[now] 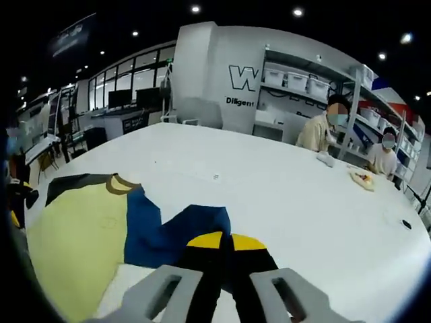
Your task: Fold the garment on the visible template until the final outline fits inside the template.
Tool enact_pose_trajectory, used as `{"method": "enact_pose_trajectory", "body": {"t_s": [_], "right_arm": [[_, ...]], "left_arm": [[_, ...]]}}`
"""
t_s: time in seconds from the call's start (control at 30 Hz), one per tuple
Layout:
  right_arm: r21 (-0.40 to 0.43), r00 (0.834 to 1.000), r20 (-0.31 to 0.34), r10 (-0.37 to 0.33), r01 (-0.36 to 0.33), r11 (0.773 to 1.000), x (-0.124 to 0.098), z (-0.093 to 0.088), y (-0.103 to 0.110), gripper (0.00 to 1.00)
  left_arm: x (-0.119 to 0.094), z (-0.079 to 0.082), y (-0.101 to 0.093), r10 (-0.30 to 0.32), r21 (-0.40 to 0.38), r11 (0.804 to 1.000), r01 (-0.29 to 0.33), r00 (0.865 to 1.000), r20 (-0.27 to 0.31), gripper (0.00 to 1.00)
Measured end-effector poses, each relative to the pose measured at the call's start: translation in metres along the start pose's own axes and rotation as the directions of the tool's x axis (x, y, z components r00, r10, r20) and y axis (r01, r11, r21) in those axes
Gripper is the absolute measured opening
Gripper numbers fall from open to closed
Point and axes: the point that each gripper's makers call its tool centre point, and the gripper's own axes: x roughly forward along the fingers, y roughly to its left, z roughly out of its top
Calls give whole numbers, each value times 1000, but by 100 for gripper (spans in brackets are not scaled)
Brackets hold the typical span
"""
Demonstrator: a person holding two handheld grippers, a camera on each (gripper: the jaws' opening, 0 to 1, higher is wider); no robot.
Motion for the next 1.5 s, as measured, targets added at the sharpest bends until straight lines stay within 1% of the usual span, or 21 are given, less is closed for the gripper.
{"method": "enact_pose_trajectory", "body": {"t_s": [0.1, 0.27, 0.43, 0.53, 0.63, 0.73, 0.77, 0.87, 0.97, 1.0, 1.03, 1.1, 1.13, 1.23, 1.27, 1.3, 1.37, 1.4, 1.5], "right_arm": [[20, 1000, -8, -2, 2, 1000, 5, -5, -6, 0], [13, 998, -32, -49, 49, 999, 16, -12, -21, 0], [46, 996, -24, -80, 81, 996, 24, -12, -37, 0], [62, 993, -51, -110, 113, 992, 30, -18, -49, 0], [76, 985, -106, -138, 146, 986, 35, -30, -61, 0], [75, 979, -141, -149, 160, 984, 41, -41, -69, 0], [65, 975, -163, -149, 162, 985, 44, -47, -70, 0], [62, 970, -188, -152, 167, 984, 48, -54, -69, 0], [39, 961, -225, -163, 176, 984, 51, -62, -70, 0], [28, 957, -227, -181, 192, 981, 50, -62, -74, 0], [12, 955, -223, -196, 204, 979, 52, -61, -82, 0], [2, 954, -227, -194, 199, 980, 53, -61, -83, 0], [-46, 939, -267, -216, 212, 976, 51, -69, -90, 0], [-54, 932, -291, -214, 208, 977, 54, -78, -99, 0], [-59, 929, -301, -215, 207, 977, 53, -81, -101, 0], [-65, 915, -334, -225, 216, 974, 52, -88, -109, 0], [-70, 913, -340, -225, 214, 974, 49, -89, -113, 0], [-72, 912, -350, -215, 203, 976, 43, -90, -113, 0], [-45, 909, -367, -196, 193, 980, 34, -92, -112, 0]], "left_arm": [[0, 0, 0, 0, 1, 1000, 0, 1000, -1, 99], [1, -1, 1, -1, 7, 1000, 1, 1000, -5, 99], [2, -4, 2, 2, 9, 1000, -2, 1000, -19, 99], [2, -5, 3, 7, 11, 1000, -7, 1000, -23, 99], [3, -6, 4, 10, 17, 1000, -10, 999, -31, 99], [4, -9, 5, 11, 22, 1000, -10, 999, -40, 99], [4, -10, 5, 10, 23, 1000, -9, 999, -45, 99], [4, -10, 5, 10, 25, 1000, -9, 999, -47, 99], [5, -12, 5, 13, 28, 1000, -11, 998, -56, 99], [5, -12, 5, 14, 30, 999, -12, 998, -56, 99], [5, -12, 5, 14, 31, 999, -12, 998, -56, 99], [5, -12, 5, 12, 32, 999, -10, 998, -58, 99], [6, -13, 6, 14, 38, 999, -12, 998, -63, 99], [6, -14, 6, 15, 40, 999, -12, 998, -67, 99], [6, -15, 6, 14, 41, 999, -11, 998, -69, 99], [6, -14, 6, 13, 43, 999, -10, 998, -68, 99], [6, -14, 6, 12, 44, 999, -9, 998, -65, 99], [7, -14, 7, 13, 46, 999, -10, 998, -64, 99], [7, -16, 8, 10, 46, 999, -7, 998, -67, 99]]}}
